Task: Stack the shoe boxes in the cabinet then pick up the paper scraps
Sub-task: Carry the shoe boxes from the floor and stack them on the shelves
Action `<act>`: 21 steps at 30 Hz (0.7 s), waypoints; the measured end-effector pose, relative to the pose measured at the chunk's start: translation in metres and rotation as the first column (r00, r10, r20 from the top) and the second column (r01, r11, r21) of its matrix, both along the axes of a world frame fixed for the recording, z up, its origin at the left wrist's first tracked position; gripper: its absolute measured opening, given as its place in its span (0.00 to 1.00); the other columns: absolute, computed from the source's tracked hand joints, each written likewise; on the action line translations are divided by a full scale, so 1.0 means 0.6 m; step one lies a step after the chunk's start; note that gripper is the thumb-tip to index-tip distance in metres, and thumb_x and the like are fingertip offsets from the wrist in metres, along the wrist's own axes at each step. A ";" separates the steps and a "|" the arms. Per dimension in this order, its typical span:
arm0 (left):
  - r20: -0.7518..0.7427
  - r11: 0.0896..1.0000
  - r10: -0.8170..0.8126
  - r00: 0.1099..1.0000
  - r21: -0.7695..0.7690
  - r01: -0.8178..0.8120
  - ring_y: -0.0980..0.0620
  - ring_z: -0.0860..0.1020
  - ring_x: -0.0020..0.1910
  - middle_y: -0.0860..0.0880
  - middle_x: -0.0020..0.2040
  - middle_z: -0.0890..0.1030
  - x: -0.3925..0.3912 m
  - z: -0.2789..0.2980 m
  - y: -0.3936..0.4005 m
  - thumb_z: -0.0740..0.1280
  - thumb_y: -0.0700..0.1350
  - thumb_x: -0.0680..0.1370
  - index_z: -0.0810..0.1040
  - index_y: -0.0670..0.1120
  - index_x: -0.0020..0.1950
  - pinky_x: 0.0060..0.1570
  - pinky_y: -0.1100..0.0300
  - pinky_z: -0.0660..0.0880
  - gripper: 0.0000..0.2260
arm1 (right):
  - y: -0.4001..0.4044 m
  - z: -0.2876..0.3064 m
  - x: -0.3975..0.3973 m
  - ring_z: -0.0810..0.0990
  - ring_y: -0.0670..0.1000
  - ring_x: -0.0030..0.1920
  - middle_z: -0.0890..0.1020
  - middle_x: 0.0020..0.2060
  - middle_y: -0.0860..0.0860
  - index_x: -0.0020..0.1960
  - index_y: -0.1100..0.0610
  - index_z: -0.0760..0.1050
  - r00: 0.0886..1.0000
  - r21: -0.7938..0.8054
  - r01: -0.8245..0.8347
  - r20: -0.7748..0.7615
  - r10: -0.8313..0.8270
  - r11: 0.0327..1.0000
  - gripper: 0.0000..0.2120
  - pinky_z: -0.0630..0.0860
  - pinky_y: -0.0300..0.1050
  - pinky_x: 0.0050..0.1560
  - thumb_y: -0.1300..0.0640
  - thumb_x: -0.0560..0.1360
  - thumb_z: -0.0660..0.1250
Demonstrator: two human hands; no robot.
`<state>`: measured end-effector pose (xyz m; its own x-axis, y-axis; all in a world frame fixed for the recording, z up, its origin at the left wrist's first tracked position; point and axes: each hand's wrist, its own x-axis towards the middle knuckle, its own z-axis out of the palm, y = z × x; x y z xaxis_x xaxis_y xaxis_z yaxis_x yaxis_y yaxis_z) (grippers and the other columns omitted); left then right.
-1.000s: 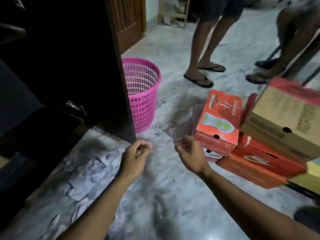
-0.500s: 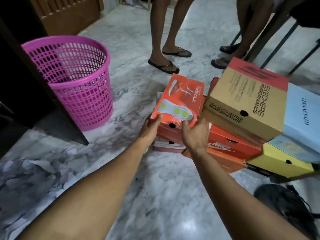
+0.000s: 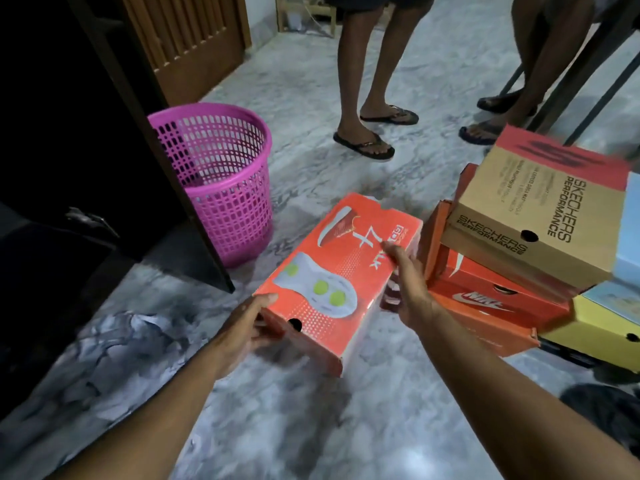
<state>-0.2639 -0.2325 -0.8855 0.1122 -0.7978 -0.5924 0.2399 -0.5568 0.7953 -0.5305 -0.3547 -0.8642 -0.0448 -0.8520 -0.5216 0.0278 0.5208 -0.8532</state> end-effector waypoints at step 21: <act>0.218 0.988 0.138 0.966 0.040 -0.150 0.54 0.86 0.42 0.48 0.47 0.88 0.280 0.125 0.286 0.63 0.54 0.81 0.84 0.48 0.54 0.47 0.60 0.78 0.14 | 0.228 0.030 0.358 0.88 0.53 0.53 0.88 0.52 0.48 0.75 0.39 0.64 0.636 -0.037 -0.766 0.109 0.764 0.642 0.38 0.82 0.60 0.61 0.32 0.70 0.73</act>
<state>-0.0956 -0.0609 -0.8105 0.3521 -0.7304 -0.5853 0.1486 -0.5738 0.8054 -0.3156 -0.2181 -0.8459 0.6750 -0.5502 -0.4915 -0.2975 0.4067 -0.8638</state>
